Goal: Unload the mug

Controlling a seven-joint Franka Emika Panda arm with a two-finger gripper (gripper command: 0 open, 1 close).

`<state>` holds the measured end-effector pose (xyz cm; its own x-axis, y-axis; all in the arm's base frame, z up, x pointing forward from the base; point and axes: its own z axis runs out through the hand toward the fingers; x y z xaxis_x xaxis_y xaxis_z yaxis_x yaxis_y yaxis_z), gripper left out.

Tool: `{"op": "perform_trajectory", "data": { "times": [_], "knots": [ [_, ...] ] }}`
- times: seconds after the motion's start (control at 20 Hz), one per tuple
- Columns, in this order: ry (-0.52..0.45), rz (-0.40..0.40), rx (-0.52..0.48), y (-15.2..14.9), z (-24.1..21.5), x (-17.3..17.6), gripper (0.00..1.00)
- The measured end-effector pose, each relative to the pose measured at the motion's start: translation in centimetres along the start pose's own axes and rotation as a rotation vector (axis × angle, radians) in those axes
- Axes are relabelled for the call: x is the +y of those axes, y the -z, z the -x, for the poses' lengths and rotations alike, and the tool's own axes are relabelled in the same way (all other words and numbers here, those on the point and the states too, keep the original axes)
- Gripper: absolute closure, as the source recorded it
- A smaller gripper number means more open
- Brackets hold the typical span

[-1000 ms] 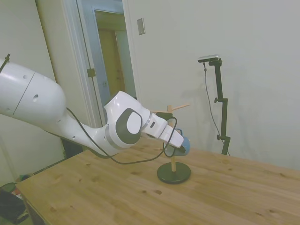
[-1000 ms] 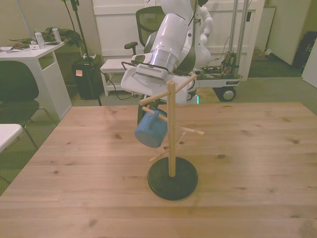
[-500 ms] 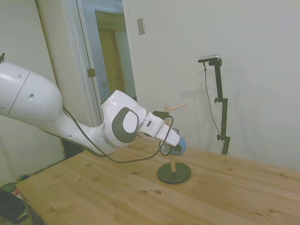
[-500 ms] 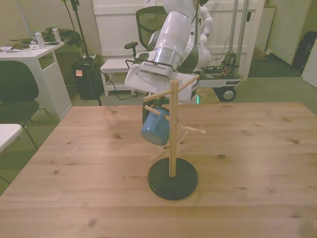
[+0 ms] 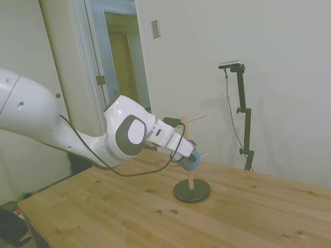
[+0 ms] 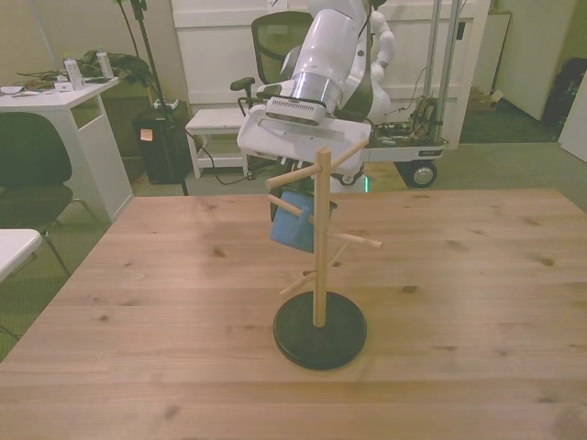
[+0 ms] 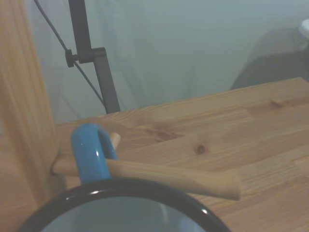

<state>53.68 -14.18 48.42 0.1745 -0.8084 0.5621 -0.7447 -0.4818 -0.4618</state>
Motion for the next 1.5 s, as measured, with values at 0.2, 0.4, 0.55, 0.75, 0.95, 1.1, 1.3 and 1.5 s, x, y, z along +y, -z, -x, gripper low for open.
{"op": "perform_trajectory", "data": {
  "times": [0.2,0.4,0.55,0.75,0.95,1.1,1.3,1.5],
  "knots": [
    [-0.006,-0.015,-0.001,1.5,0.3,-0.1,1.00],
    [-0.008,-0.015,-0.002,2.3,0.3,0.4,1.00],
    [-0.010,-0.012,0.000,2.3,0.0,0.7,1.00],
    [-0.021,-0.007,0.001,2.2,-0.4,1.1,1.00],
    [-0.033,0.000,0.000,2.2,-1.1,1.9,1.00],
    [-0.044,-0.004,-0.001,2.9,-1.5,3.1,1.00],
    [-0.066,-0.002,-0.001,4.7,-2.4,6.0,1.00],
    [-0.100,0.008,0.025,7.9,-4.3,11.2,1.00]
  ]
}}
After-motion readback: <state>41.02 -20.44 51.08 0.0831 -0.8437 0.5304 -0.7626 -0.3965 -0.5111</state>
